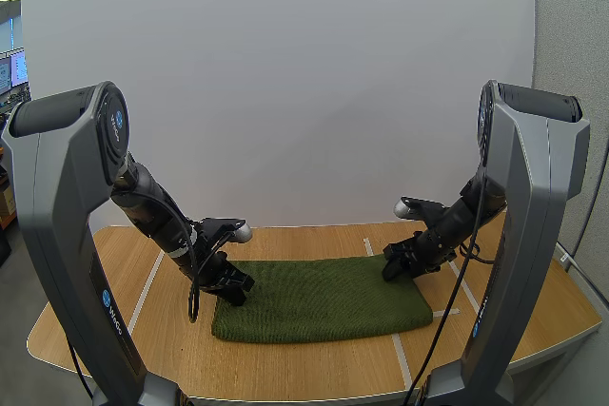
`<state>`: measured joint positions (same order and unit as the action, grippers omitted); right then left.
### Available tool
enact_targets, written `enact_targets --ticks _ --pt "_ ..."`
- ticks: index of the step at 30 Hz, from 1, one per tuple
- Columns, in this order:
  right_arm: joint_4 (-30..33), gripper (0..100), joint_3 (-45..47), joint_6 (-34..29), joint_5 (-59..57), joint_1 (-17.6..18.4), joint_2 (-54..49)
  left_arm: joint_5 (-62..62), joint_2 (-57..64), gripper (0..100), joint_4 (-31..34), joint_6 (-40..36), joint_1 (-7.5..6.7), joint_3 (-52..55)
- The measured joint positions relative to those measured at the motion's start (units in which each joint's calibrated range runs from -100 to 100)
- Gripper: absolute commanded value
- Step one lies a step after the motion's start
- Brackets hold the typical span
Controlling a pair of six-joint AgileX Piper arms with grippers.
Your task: Fold the towel
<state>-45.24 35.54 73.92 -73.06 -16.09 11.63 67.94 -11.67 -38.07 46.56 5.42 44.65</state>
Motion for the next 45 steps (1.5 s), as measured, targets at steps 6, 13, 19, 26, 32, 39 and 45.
enact_targets --ticks 6,13,19,26,32,39,45 --pt "-0.8 39 0.0 -0.4 -6.4 0.0 0.5 0.3 -0.1 0 -0.4 0.3 0.0 -0.1" --pt "-0.9 0 0.1 -0.5 -8.1 0.0 1.0 0.6 -0.1 0 -0.5 0.3 0.0 -0.1" --pt "-0.9 0 0.1 -0.6 -8.4 0.0 1.0 0.8 -0.2 0 -0.6 0.4 0.07 -0.2" --pt "-1.3 0 0.1 -0.5 -10.2 0.0 -1.7 1.3 -0.2 0 -0.7 0.6 0.07 -0.3" --pt "-3.4 0 0.0 0.4 -15.7 0.1 -5.6 1.5 -0.4 0 -1.2 0.8 0.07 -0.3" --pt "-4.7 0 0.0 0.4 -20.1 4.4 -7.1 2.9 -0.6 0 -2.5 1.7 0.07 -0.3" --pt "-6.9 0 0.0 -0.7 -20.7 9.8 -8.1 4.5 -0.8 0 -3.3 2.0 0.07 -0.3"
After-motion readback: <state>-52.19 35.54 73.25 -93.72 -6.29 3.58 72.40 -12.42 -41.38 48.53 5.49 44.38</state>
